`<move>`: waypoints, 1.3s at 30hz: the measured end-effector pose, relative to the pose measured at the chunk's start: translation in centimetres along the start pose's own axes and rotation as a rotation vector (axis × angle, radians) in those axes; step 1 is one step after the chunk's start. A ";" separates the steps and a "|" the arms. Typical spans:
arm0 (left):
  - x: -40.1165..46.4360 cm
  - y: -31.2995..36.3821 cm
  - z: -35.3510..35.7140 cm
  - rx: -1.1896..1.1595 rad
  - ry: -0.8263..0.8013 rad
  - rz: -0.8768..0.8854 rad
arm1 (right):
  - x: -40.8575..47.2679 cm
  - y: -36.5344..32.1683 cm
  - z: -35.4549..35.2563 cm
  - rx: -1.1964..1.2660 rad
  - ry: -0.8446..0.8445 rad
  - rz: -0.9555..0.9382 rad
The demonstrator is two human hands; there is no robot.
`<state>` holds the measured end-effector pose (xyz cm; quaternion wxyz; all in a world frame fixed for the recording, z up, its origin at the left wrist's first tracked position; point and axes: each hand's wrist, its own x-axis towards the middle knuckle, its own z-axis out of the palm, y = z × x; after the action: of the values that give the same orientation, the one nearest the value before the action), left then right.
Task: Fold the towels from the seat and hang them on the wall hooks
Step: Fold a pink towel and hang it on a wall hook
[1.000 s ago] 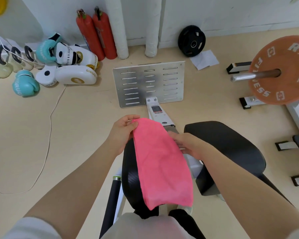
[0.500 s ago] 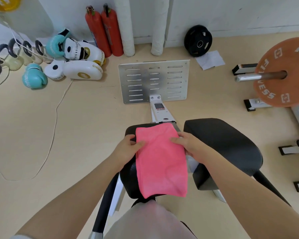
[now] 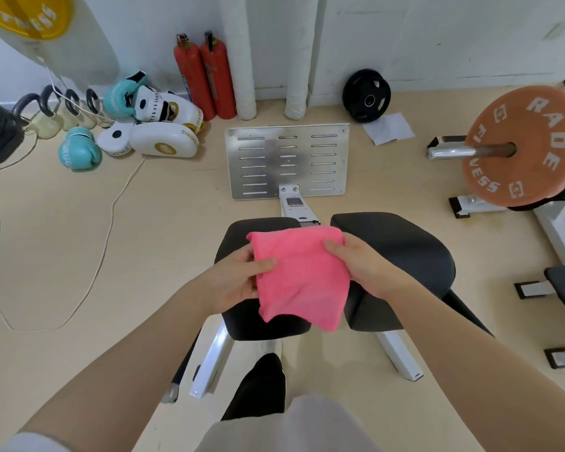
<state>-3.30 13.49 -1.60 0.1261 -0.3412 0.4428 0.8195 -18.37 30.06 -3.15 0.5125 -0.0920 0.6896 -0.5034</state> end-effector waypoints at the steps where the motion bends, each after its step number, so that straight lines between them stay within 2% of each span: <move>1: -0.4 -0.4 0.2 0.012 -0.013 0.010 | -0.7 0.0 -0.3 0.028 0.000 0.007; 3: -1.0 -1.0 0.9 0.053 -0.002 0.048 | -2.2 0.0 -0.8 0.088 -0.087 0.027; 6: -2.4 -1.1 2.0 0.119 0.031 0.093 | -4.5 0.0 -1.2 0.043 -0.197 0.028; 9: -3.9 -1.0 2.5 0.163 0.005 0.175 | -6.6 -0.3 -1.3 0.093 -0.129 -0.093; 13: -7.0 -0.1 4.6 0.202 0.012 0.412 | -10.0 -2.0 -0.9 0.202 -0.115 -0.278; 15: -9.1 0.7 5.8 0.304 -0.006 0.518 | -12.1 -2.9 -1.0 0.155 -0.183 -0.341; 18: -11.5 1.4 6.8 0.534 -0.053 0.664 | -15.0 -4.1 -1.5 -0.084 -0.242 -0.425; 22: -13.4 0.8 8.0 0.675 0.032 0.838 | -16.6 -4.7 -2.1 -0.179 -0.108 -0.553; 25: -14.0 0.5 8.9 0.540 0.228 0.901 | -16.9 -5.3 -1.3 -0.072 0.017 -0.617; 27: -14.4 0.8 9.8 0.263 0.275 0.858 | -17.3 -5.8 -0.3 0.039 0.040 -0.574; 30: -15.2 0.8 10.6 -0.096 0.227 0.630 | -17.6 -6.1 1.1 0.181 0.000 -0.483; 34: -16.2 -1.3 10.0 -0.174 0.091 0.398 | -17.4 -5.5 3.1 0.328 -0.071 -0.354; 39: -17.6 -2.4 7.4 -0.128 0.137 0.401 | -17.0 -5.1 4.9 0.300 -0.097 -0.194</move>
<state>7.57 22.57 11.49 -0.0917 -0.3083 0.4564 0.8296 -8.69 35.63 11.44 0.5021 -0.1048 0.5690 -0.6427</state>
